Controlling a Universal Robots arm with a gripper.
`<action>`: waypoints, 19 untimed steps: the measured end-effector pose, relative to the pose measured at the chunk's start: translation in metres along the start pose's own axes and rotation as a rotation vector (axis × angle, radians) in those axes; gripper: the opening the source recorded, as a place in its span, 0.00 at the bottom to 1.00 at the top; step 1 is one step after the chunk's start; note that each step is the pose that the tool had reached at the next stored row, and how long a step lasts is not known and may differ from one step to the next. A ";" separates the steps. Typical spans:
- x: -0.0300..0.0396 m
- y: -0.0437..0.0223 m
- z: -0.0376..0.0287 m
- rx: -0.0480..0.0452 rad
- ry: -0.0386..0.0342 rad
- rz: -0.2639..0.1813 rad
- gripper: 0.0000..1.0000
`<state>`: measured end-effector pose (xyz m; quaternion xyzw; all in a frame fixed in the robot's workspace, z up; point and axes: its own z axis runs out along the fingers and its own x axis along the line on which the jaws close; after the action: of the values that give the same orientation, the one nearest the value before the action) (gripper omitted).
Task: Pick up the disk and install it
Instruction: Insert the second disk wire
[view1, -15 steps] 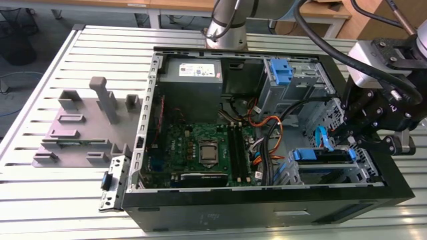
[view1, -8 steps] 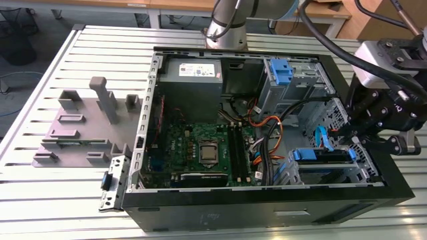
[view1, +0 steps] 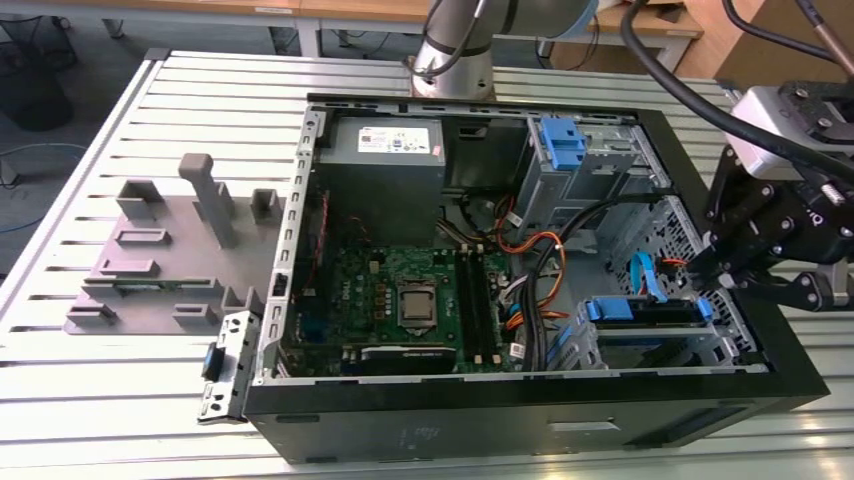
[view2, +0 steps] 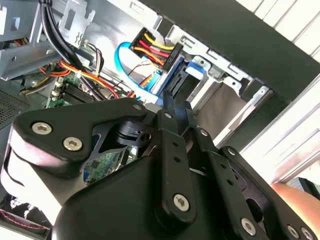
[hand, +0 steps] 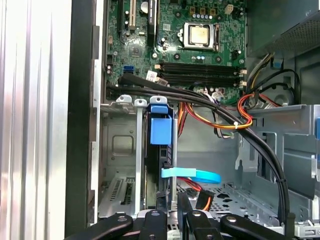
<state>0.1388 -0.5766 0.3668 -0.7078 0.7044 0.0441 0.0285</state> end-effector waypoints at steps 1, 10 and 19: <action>0.0000 -0.0004 0.0001 0.0000 0.0002 0.000 0.23; -0.0029 -0.0005 0.0010 0.0000 0.0002 0.000 0.23; -0.0086 -0.0024 0.0054 0.0000 0.0002 0.000 0.23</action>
<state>0.1411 -0.5675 0.3623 -0.7078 0.7044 0.0440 0.0284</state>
